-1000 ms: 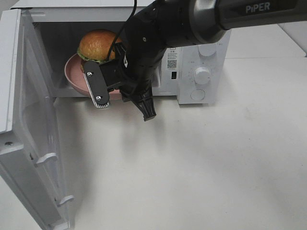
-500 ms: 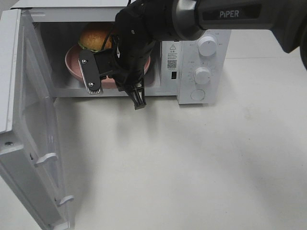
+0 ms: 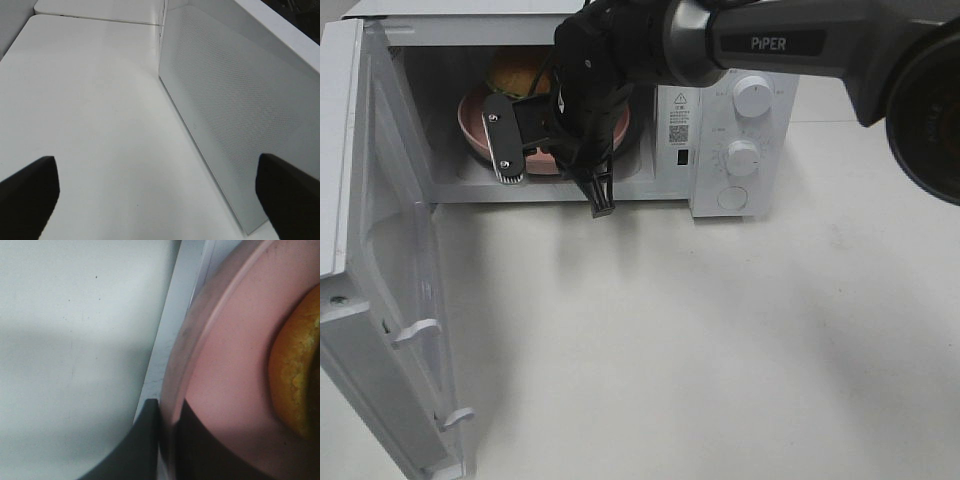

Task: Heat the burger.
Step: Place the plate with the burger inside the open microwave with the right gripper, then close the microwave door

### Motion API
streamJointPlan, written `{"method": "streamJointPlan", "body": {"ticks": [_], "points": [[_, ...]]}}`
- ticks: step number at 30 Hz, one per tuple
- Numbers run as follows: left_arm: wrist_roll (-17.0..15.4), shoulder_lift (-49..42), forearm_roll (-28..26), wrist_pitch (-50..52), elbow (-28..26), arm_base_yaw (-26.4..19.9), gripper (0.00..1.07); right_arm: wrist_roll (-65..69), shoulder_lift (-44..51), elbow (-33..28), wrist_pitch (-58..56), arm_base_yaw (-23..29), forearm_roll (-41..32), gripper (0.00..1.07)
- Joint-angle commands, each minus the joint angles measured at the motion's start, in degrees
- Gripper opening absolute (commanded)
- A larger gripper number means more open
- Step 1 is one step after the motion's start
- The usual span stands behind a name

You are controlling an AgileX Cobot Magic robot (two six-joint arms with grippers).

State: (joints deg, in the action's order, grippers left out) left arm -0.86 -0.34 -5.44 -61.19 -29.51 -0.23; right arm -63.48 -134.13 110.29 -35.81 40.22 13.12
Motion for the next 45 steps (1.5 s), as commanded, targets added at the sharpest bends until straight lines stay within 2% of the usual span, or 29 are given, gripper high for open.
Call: {"method": "streamJointPlan", "body": {"ticks": [1,7,20,24,25,26,27,29,31,39,42,44,45], "points": [[-0.1,-1.0,-0.2,0.0,-0.1,-0.2,1.00,0.3,-0.2,2.9,3.0,-0.2,1.1,0.00],[-0.1,-1.0,-0.1,0.0,-0.1,-0.2,1.00,0.3,-2.3,6.0,3.0,-0.2,1.0,0.00],[-0.2,-1.0,0.2,0.0,-0.1,-0.2,1.00,1.6,-4.1,7.5,6.0,-0.9,0.3,0.02],[-0.2,-1.0,0.2,0.0,-0.1,-0.2,1.00,1.6,-4.1,7.5,7.4,-1.4,-0.1,0.10],[-0.2,-1.0,0.2,0.0,-0.1,-0.2,1.00,1.6,-4.2,7.5,7.3,-1.4,-0.1,0.15],[-0.2,-1.0,0.2,0.0,-0.1,-0.2,1.00,1.6,-4.2,7.5,7.3,-1.4,-0.1,0.15],[-0.2,-1.0,0.2,0.0,-0.1,-0.2,1.00,1.5,-4.2,7.5,7.3,-1.4,-0.1,0.21],[-0.2,-1.0,0.2,0.0,-0.1,-0.2,1.00,1.1,-4.2,7.5,7.3,-1.4,-0.3,0.23],[-0.2,-1.0,0.2,0.0,-0.1,-0.2,1.00,-0.6,-4.2,7.5,7.2,-1.4,-2.1,0.31],[-0.2,-1.0,0.2,0.0,-0.1,-0.2,1.00,-2.1,-4.1,7.3,4.5,-1.4,-4.0,0.40],[-0.2,-1.0,0.2,0.0,-0.1,-0.2,1.00,-2.1,-3.2,5.4,4.6,-1.4,-4.6,0.46],[-0.2,-1.0,0.2,0.0,-0.1,-0.2,1.00,-2.1,-1.4,1.7,6.6,-1.4,-4.4,0.58],[-0.2,-1.0,0.2,0.0,-0.1,-0.2,1.00,-2.1,-1.4,1.7,6.6,-1.4,-4.4,0.58]]}}
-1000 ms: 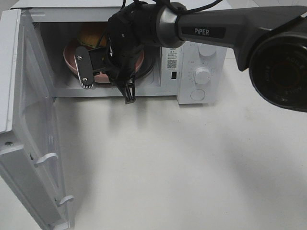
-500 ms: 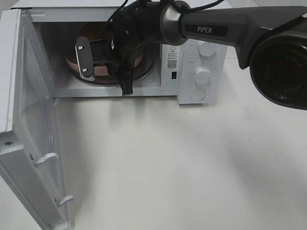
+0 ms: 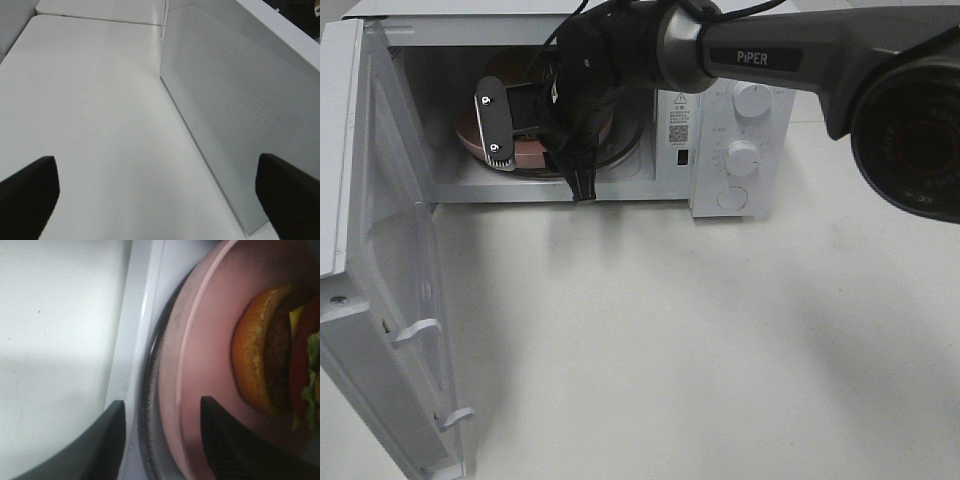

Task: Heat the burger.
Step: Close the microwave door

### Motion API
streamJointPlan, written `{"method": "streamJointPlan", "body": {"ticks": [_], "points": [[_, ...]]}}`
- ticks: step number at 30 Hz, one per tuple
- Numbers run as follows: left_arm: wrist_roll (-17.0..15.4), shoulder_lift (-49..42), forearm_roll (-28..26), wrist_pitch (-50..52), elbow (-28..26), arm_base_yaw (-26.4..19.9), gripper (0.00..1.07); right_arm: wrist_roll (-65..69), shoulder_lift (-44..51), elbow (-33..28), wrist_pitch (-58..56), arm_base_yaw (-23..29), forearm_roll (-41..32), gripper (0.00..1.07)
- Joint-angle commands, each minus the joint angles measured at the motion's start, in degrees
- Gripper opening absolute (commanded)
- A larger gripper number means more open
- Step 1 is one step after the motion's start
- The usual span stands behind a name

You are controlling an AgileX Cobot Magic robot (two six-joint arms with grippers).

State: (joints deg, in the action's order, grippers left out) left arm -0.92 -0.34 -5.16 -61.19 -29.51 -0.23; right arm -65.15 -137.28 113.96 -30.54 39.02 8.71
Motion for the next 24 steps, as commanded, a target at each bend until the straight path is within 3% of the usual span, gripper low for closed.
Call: {"method": "streamJointPlan", "body": {"ticks": [1,2,7,10,12,24], "points": [[-0.1,-1.0,-0.1,0.0,-0.1,-0.2,1.00,-0.4,2.3,-3.0,2.1,-0.2,0.1,0.62],[-0.1,-1.0,-0.1,0.0,-0.1,-0.2,1.00,-0.4,3.5,-5.2,3.9,-0.2,0.3,0.69],[-0.1,-1.0,-0.1,0.0,-0.1,-0.2,1.00,0.3,6.8,-10.0,9.1,-0.2,1.5,0.80],[-0.1,-1.0,-0.1,0.0,-0.1,-0.2,1.00,0.6,7.4,-11.0,10.0,-0.2,1.5,0.80],[-0.1,-1.0,-0.1,0.0,-0.1,-0.2,1.00,0.7,9.9,-15.7,13.3,-0.2,2.9,0.79],[-0.1,-1.0,-0.1,0.0,-0.1,-0.2,1.00,7.2,17.8,-27.8,18.9,-0.2,6.3,0.77]]}}
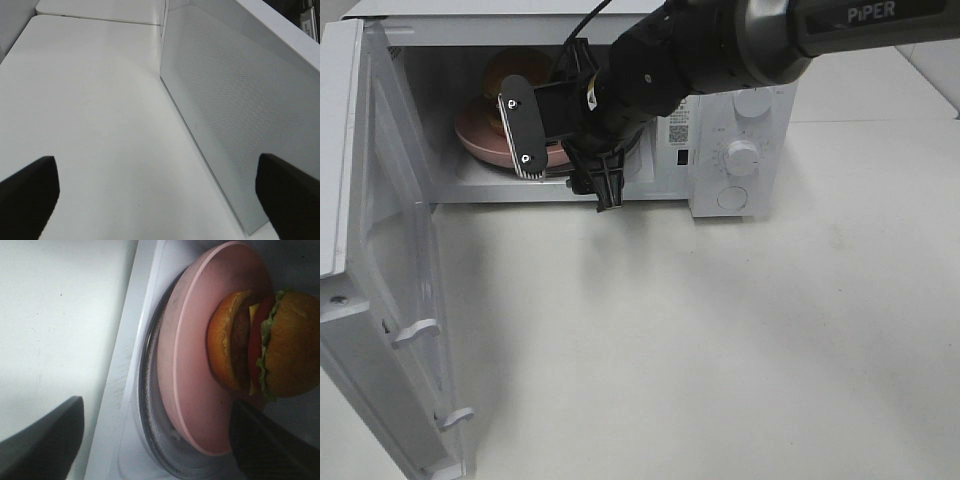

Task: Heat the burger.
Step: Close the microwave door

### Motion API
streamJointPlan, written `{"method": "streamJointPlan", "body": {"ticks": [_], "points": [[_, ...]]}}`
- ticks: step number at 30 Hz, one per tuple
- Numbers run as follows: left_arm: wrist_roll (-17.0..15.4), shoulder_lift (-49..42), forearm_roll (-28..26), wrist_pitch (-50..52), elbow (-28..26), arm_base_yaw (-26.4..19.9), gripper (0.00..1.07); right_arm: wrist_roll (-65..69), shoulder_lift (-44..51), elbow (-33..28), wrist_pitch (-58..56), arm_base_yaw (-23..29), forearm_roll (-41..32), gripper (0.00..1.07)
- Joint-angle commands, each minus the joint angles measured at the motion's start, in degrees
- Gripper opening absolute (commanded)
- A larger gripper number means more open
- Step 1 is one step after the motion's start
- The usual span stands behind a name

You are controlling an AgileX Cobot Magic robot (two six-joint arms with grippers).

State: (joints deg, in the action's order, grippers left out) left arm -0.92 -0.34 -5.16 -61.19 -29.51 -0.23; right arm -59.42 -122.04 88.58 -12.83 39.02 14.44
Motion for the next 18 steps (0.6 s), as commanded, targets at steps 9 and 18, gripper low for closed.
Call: {"method": "streamJointPlan", "body": {"ticks": [9,18], "points": [[-0.1,-1.0,-0.1,0.0,-0.1,-0.2,1.00,8.6,10.2,-12.9,1.4,-0.2,2.9,0.76],[-0.1,-1.0,-0.1,0.0,-0.1,-0.2,1.00,18.1,22.4,-25.7,1.0,-0.2,2.8,0.76]]}}
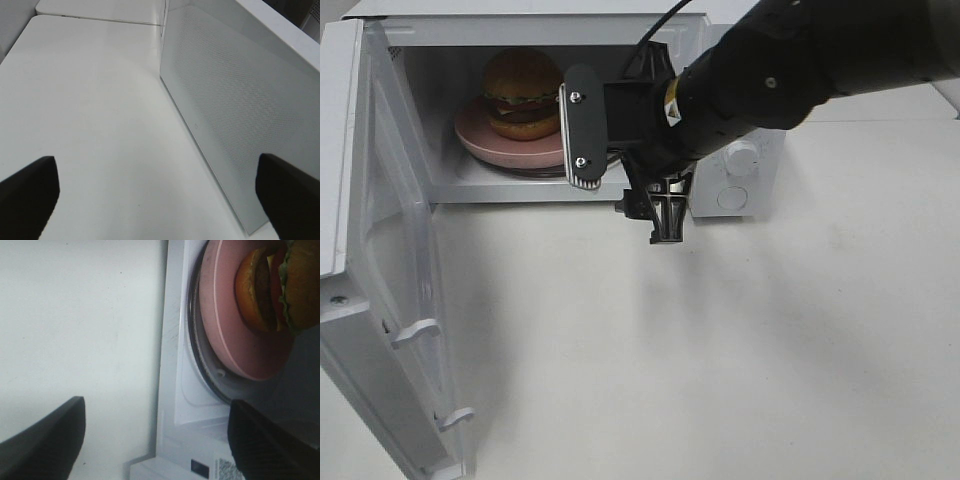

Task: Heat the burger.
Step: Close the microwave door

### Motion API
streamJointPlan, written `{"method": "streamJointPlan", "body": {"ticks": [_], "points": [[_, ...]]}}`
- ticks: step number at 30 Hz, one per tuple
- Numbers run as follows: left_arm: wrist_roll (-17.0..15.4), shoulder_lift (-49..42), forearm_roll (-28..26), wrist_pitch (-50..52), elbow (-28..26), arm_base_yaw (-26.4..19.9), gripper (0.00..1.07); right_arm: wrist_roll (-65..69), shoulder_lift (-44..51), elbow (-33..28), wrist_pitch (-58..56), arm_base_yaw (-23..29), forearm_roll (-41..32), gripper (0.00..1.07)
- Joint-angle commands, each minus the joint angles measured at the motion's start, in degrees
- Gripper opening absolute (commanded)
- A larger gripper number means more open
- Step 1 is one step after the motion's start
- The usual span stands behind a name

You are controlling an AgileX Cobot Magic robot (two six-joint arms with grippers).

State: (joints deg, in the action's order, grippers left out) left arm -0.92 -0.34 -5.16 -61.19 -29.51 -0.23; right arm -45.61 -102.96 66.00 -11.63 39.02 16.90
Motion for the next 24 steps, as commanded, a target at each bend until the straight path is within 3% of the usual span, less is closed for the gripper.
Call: {"method": "streamJointPlan", "body": {"ticks": [1,13,24], "points": [[-0.1,-1.0,-0.1,0.0,-0.1,-0.2,1.00,4.3,3.3,-3.2,-0.2,-0.2,0.3,0.76],[-0.1,-1.0,-0.1,0.0,-0.1,-0.2,1.00,24.8,16.1,-17.4,-3.8,-0.2,0.2,0.76],[-0.1,-1.0,-0.1,0.0,-0.1,-0.2,1.00,42.0,27.2,-24.1,-15.5,-0.2,-2.8,0.76]]}}
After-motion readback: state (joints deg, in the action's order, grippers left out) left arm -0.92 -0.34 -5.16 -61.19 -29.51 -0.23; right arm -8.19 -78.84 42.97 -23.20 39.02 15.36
